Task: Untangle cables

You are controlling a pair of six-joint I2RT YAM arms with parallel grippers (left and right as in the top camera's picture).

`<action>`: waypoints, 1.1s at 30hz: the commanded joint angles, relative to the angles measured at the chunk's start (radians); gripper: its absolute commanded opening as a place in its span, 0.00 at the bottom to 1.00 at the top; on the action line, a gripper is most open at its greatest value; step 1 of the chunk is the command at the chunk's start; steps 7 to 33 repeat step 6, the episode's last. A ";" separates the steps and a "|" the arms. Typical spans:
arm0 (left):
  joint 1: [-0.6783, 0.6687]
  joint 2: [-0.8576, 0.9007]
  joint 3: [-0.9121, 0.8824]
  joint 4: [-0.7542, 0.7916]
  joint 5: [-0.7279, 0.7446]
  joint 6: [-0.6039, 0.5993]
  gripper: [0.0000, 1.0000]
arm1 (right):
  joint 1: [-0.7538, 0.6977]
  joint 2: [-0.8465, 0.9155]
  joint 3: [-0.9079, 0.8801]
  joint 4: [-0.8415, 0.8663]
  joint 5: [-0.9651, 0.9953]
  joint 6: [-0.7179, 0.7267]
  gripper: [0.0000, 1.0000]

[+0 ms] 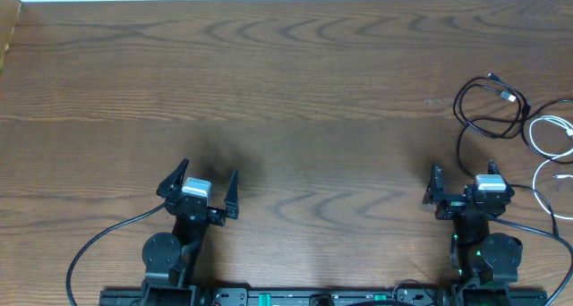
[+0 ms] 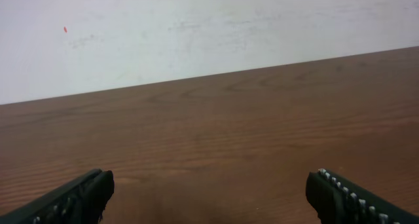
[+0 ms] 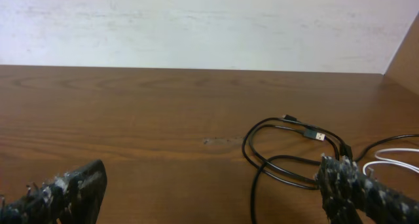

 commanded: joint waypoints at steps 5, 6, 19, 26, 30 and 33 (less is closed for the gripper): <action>-0.004 -0.006 -0.013 -0.040 0.042 0.013 0.98 | -0.011 -0.006 -0.001 -0.005 -0.002 0.014 0.99; -0.004 -0.006 -0.013 -0.041 0.042 0.013 0.98 | -0.011 -0.006 -0.001 -0.005 -0.002 0.014 0.99; -0.004 -0.006 -0.013 -0.041 0.042 0.013 0.98 | -0.011 -0.006 -0.001 -0.005 -0.002 0.014 0.99; -0.004 -0.006 -0.013 -0.041 0.042 0.013 0.98 | -0.011 -0.006 -0.001 -0.005 -0.002 0.014 0.99; -0.004 -0.006 -0.013 -0.041 0.042 0.013 0.98 | -0.011 -0.006 -0.001 -0.005 -0.002 0.014 0.99; -0.004 -0.006 -0.013 -0.041 0.042 0.013 0.98 | -0.011 -0.006 -0.001 -0.005 -0.002 0.014 0.99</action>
